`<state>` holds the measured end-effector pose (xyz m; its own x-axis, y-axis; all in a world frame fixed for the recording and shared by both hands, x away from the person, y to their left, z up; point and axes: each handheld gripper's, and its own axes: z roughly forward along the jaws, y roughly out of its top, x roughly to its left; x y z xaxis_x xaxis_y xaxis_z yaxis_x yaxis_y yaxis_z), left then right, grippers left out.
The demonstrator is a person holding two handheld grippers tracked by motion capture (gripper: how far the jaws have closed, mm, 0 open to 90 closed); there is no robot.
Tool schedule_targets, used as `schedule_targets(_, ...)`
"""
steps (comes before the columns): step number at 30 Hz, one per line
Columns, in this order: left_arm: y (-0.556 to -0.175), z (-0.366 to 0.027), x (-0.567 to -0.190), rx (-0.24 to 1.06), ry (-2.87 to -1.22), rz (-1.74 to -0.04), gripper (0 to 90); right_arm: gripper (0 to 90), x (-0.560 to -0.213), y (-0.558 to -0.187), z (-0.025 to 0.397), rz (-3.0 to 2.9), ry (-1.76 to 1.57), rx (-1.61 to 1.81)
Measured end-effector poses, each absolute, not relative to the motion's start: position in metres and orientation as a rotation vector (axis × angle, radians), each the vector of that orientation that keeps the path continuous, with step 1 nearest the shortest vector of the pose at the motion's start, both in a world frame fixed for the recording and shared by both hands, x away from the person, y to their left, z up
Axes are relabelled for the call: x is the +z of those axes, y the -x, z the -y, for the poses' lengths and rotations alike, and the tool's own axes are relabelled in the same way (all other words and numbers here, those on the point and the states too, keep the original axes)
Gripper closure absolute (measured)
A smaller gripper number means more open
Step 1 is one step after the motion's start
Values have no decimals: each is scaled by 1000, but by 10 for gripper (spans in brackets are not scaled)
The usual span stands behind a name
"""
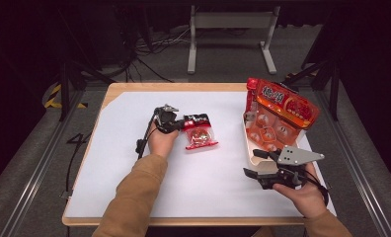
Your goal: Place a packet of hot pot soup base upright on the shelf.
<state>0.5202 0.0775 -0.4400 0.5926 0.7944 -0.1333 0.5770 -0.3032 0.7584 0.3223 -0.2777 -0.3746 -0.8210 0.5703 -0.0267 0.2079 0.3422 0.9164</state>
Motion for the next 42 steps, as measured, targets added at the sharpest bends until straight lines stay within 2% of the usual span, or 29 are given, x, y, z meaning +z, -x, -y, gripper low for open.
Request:
schedule_targets(15,-495,-85,-402,301,-1890,-951,900,310,-375,-326,276,-2269,-699,1476)
schedule_targets(27,-456,-82,-373,299,-1816,-793,900,317,-373,-330,275,-2255,-719,1506)
schedule_targets(31,-446,-76,-368,294,-1839,-727,900,320,-374,-335,273,-2260,-730,1518)
schedule_targets(42,-442,-71,-370,261,-1867,-674,900,319,-372,-347,267,-2245,-736,1549)
